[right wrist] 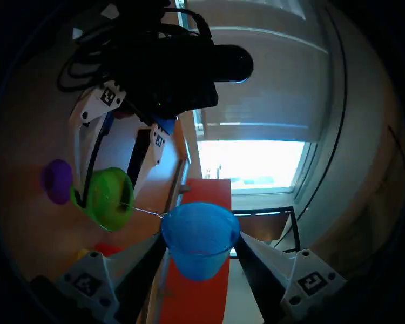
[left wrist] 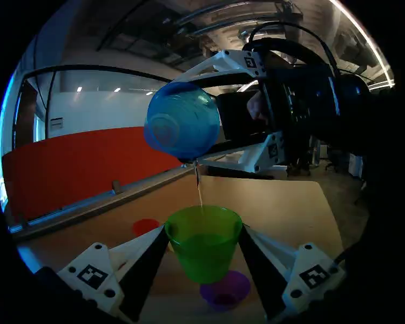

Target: Pour water

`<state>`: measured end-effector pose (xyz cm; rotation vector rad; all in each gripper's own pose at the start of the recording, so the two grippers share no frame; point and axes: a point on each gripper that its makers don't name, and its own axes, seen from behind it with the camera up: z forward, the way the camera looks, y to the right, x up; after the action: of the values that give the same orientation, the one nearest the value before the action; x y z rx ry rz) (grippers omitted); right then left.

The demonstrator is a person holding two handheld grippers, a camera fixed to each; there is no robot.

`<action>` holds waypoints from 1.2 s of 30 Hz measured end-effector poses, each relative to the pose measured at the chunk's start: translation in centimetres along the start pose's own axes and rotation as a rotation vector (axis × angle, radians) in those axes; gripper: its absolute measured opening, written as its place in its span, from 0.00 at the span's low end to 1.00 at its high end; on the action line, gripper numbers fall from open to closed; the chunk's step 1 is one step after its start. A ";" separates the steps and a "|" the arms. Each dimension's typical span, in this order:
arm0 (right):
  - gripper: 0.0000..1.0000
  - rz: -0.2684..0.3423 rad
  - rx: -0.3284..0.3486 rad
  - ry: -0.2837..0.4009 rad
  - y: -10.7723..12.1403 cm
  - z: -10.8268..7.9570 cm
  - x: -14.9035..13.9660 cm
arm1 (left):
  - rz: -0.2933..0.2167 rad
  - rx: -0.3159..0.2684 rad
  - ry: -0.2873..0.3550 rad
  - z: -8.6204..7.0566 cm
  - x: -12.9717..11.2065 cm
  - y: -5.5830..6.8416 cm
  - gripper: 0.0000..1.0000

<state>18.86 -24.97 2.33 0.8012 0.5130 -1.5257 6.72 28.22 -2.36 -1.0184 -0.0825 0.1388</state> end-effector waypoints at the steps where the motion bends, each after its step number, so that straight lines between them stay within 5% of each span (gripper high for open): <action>1: 0.89 -0.002 -0.001 0.000 0.0 0.0 0.0 | 0.001 0.000 0.000 0.0 0.0 0.0 0.87; 36: 0.89 -0.043 -0.006 0.001 0.1 0.1 0.2 | 0.002 0.000 0.002 0.2 0.1 0.1 0.87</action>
<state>18.92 -25.17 2.22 0.7906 0.5382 -1.5627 6.78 28.47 -2.38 -1.0183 -0.0797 0.1397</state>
